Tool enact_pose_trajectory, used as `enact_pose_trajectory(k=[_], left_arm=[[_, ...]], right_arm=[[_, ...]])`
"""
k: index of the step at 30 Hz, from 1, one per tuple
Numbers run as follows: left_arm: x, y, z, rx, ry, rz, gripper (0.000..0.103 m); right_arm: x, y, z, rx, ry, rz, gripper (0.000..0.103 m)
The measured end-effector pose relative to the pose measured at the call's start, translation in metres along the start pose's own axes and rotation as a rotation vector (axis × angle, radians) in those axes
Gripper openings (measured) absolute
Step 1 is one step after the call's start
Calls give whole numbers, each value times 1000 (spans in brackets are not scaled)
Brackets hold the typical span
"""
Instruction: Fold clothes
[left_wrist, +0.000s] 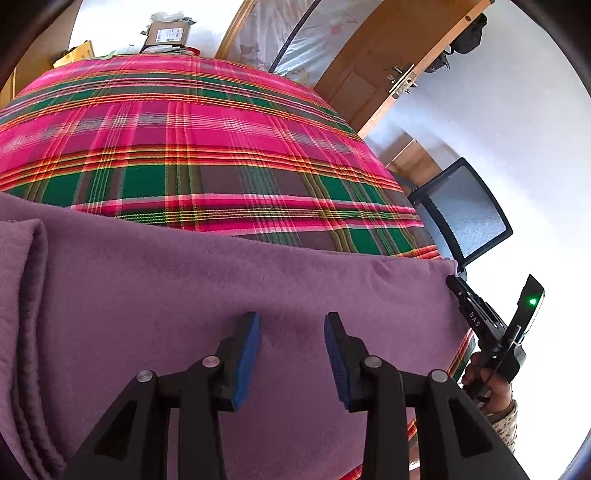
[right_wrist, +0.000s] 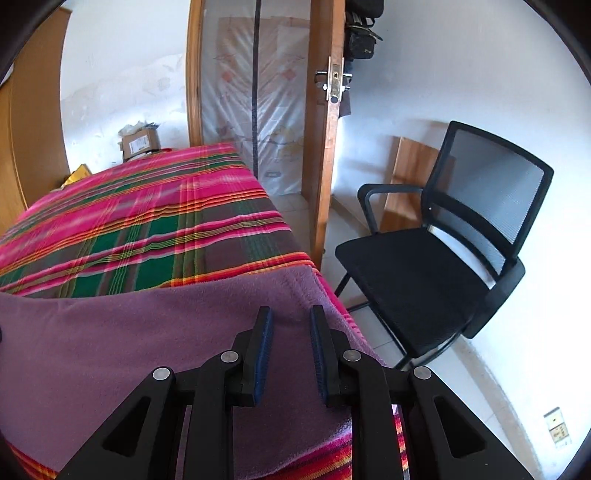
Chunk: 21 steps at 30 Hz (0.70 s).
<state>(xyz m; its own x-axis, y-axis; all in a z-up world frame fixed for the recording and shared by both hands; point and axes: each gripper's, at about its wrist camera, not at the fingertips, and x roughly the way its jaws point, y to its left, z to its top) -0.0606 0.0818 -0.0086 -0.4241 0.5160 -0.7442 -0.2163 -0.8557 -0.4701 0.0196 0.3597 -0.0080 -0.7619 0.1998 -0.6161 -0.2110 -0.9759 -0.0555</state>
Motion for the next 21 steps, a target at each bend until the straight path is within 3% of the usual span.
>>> enact_pose_trajectory(k=[11,15,21], left_arm=[[-1,-2,-3,30,-15,-1,37],[-1,-1,-4,30,-19,-1,37],[-1,-4,-5,38,-24,13,38]], right_arm=[[-24,-19,-15,79,-12,-49,25],[-33,-30,-26,132,-15,-44,44],[-34,-48,-36,250,-8,19,46]])
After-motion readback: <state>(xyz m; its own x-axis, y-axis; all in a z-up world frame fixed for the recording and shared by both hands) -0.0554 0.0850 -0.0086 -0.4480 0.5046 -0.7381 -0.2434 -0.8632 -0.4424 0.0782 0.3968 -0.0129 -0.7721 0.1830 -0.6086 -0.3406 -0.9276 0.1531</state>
